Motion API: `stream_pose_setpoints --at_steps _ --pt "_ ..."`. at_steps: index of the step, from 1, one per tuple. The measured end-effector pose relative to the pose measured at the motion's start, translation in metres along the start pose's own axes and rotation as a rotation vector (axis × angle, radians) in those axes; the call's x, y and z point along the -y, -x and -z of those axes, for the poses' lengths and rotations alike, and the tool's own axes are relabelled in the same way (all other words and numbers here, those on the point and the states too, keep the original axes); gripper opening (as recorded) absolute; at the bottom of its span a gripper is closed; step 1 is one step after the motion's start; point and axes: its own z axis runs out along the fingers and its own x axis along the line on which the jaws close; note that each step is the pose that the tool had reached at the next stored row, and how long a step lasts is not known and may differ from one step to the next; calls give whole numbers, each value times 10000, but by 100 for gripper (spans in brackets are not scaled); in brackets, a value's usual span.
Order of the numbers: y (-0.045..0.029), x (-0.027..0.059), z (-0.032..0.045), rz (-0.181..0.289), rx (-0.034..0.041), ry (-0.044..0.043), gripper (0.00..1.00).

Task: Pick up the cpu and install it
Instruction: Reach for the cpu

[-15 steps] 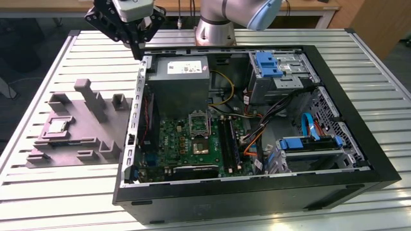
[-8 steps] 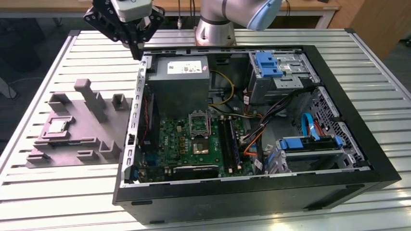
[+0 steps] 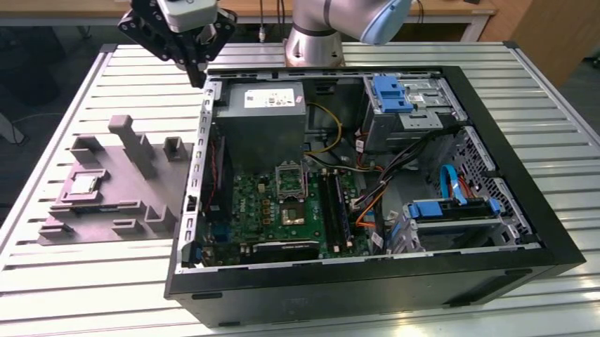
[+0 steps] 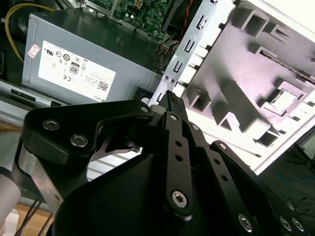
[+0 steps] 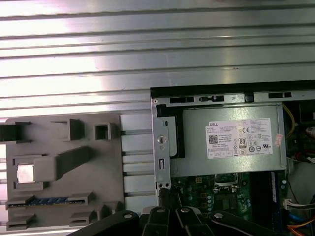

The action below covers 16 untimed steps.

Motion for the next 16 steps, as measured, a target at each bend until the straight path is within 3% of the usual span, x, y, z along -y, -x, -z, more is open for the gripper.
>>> stream_pose_setpoints --at_steps 16 --pt "-49 4 1 1 0 0 11"
